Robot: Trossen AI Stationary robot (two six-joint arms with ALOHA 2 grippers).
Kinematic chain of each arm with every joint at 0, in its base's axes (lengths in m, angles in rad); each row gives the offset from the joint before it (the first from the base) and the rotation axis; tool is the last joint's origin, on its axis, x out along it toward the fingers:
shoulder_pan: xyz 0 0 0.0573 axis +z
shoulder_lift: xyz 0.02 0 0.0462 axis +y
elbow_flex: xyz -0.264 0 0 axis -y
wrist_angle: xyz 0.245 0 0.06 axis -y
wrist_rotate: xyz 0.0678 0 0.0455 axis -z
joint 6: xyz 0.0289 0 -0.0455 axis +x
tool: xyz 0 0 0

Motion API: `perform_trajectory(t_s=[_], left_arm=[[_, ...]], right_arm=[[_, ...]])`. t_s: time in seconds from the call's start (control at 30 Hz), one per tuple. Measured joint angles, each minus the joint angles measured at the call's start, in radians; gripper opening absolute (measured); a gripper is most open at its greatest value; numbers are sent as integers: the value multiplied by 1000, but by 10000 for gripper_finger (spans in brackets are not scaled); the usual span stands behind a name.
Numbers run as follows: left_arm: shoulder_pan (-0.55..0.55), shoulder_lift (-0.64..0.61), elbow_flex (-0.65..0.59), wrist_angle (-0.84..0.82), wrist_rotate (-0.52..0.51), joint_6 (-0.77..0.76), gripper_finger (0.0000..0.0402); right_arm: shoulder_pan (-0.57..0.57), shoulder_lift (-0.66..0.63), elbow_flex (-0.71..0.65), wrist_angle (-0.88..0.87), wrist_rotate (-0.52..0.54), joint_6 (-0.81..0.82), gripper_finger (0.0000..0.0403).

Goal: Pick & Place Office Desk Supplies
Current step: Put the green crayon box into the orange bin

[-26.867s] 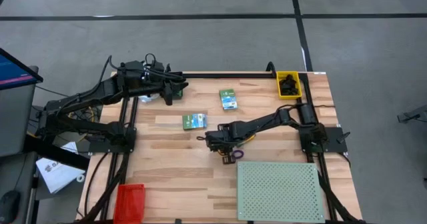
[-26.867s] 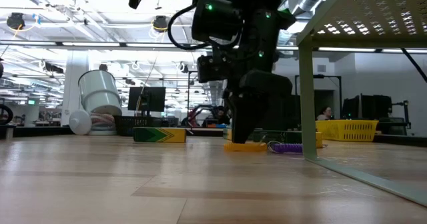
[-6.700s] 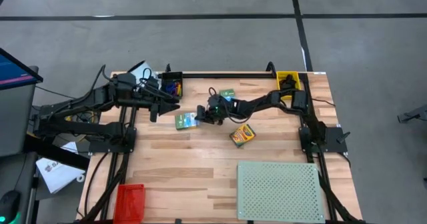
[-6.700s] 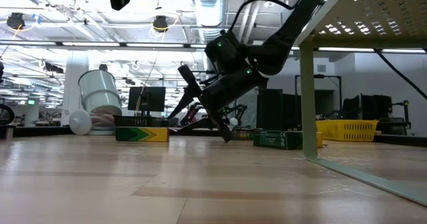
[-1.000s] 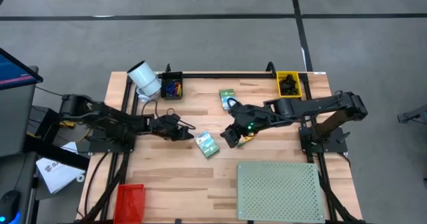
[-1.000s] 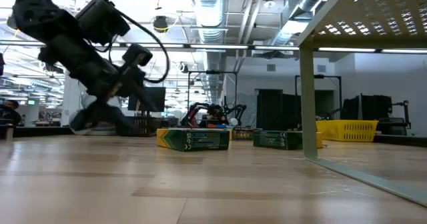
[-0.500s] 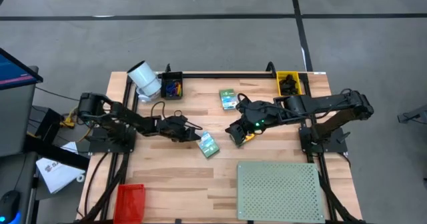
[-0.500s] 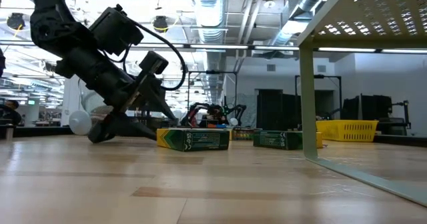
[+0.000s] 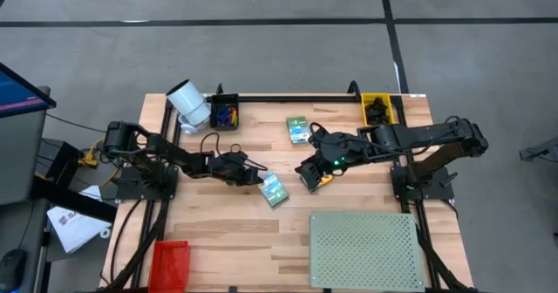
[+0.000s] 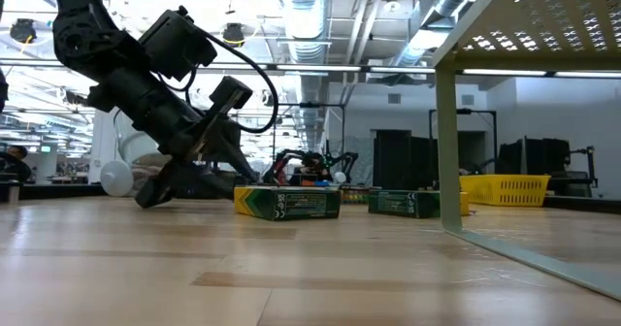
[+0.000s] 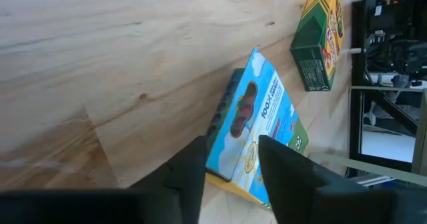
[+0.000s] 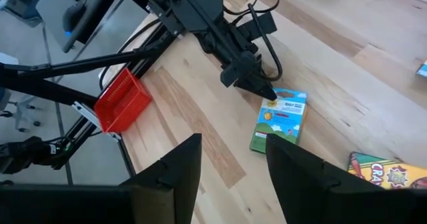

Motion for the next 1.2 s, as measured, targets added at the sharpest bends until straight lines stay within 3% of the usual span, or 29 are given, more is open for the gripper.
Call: perform_trajectory(t_s=[0.3,0.5,0.67,0.9,1.2], left_arm=[[0,0,0,23,28,7,10],[-13,-6,0,84,122,23,1],[-54,-103,5,75,153,23,1],[-128,-395,4,-151,148,29,1],[-291,-736,101,-624,150,31,0]], right_arm=[[0,0,0,-18,27,0,163],[0,0,0,-18,27,0,163],[0,0,0,-18,27,0,163],[-1,0,0,-18,27,-11,163],[-3,1,0,-18,44,-26,163]])
